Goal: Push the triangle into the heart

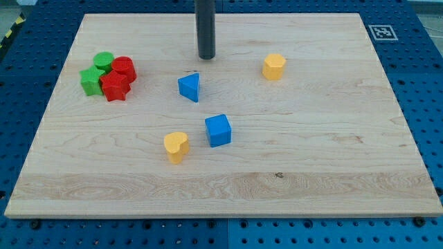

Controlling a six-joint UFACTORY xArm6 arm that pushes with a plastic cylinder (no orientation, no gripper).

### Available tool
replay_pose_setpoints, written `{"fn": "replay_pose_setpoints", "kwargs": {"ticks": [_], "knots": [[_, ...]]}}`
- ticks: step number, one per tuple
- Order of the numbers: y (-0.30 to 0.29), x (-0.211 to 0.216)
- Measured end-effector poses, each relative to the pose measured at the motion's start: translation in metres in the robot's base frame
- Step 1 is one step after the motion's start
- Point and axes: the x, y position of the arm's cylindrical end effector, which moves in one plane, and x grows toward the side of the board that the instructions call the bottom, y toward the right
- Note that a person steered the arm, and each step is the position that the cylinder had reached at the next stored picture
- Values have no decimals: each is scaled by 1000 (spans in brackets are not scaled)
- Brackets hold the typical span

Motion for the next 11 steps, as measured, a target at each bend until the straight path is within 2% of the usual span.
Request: {"fn": "replay_pose_setpoints", "kwargs": {"ticks": [1, 5, 7, 9, 11], "knots": [[-11, 7], [-12, 143], [-12, 174], [-12, 172], [25, 126]]}}
